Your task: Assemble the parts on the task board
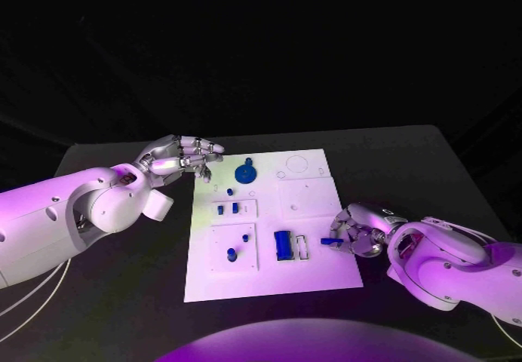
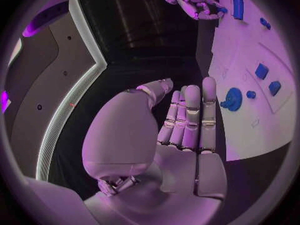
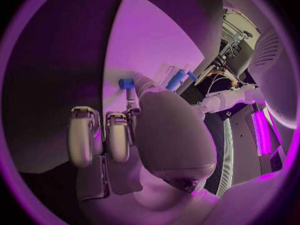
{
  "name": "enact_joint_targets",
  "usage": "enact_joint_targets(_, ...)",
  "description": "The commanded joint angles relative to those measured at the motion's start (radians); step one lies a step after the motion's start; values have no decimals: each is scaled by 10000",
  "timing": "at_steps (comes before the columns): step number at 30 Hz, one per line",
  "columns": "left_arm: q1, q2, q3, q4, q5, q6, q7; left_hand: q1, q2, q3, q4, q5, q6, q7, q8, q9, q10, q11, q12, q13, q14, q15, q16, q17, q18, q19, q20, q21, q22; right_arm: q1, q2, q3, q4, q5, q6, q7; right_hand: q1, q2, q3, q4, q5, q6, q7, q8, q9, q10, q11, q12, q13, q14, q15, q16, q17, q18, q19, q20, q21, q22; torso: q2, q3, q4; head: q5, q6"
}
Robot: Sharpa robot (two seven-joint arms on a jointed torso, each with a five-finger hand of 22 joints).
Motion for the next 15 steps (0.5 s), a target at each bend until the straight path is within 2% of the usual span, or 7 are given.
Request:
enact_joint_targets(1, 3, 27, 6, 22, 11, 136, 45, -64, 13, 43, -8, 57, -74, 8, 36, 13, -26, -11, 45, -9, -2, 44, -27, -17, 149, 35, 40, -45, -10, 42, 32, 1, 144, 740, -340, 42, -742, -109, 610, -100, 11, 52, 1, 107, 329, 538, -41, 88, 1730, 903, -42, 3, 1937, -187, 630, -63, 116, 2276, 4, -2, 5, 11, -7)
enact_joint_targets(6, 3, 29, 6, 29, 10, 142, 42, -64, 13, 43, -8, 57, -74, 8, 36, 13, -26, -11, 45, -9, -2, 44, -27, -17, 149, 35, 40, -45, -10, 70, 122, 2, 249, 1135, -583, 213, -1189, -267, 816, -90, -7, 67, 3, 131, 427, 551, -36, 107, 1745, 907, -29, 10, 1956, -192, 640, -65, 147, 2283, 7, 5, 10, 24, -24)
enact_joint_targets(15, 3, 18, 6, 44, 9, 152, 40, -64, 13, 43, -8, 57, -74, 8, 36, 13, -26, -11, 45, -9, -2, 44, -27, -17, 149, 35, 40, -45, -10, 79, 318, 3, 286, 1452, -634, 199, -1613, -370, 970, -67, -17, 79, 16, 139, 505, 552, -26, 95, 1743, 906, -20, 7, 1951, -189, 636, -59, 133, 2279, 9, 8, -3, 31, -65)
